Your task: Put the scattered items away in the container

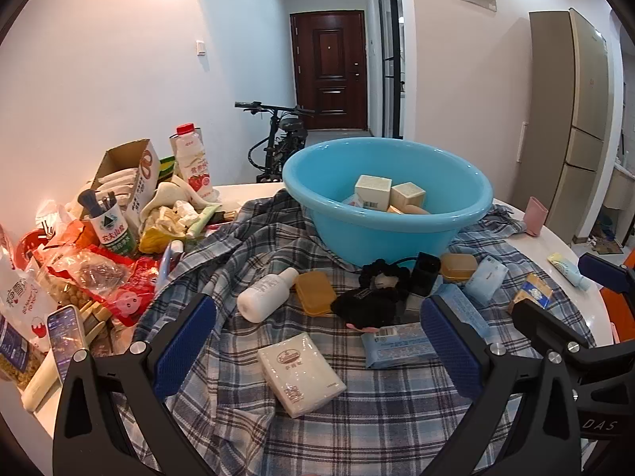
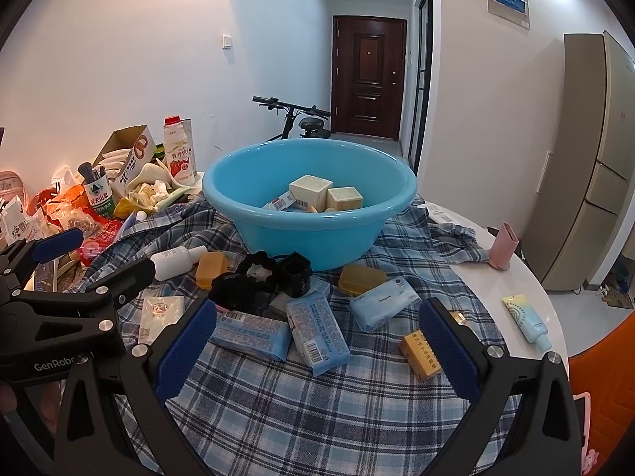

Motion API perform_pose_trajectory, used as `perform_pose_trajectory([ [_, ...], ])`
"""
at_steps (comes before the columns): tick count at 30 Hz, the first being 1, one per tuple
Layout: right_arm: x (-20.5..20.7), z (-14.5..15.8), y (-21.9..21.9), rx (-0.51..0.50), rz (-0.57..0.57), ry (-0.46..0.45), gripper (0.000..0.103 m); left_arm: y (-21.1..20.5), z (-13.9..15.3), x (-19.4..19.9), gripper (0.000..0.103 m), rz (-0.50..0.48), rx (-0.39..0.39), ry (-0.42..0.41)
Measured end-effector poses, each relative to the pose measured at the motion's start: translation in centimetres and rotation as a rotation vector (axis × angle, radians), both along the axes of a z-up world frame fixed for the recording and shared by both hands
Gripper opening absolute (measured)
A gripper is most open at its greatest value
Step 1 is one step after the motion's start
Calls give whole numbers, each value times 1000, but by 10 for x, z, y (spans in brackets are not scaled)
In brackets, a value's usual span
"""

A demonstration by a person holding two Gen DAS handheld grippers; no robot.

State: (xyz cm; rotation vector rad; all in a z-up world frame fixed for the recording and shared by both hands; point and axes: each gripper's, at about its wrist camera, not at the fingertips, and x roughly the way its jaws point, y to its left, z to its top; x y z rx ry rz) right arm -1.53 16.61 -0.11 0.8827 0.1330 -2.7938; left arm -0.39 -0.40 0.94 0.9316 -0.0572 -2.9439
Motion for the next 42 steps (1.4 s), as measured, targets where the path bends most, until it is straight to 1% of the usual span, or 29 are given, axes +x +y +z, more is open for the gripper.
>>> perform_pose_trajectory([
  [15,1,-2,0,-8,12,2,103,-3,-1,1,102,4,0,-6],
  [31,10,3,1,1,1,6,103,1,3,4,102,-8,1,-4],
  [42,8,6,2,5,-4,4,103,1,2,2,102,-15,7,-7],
])
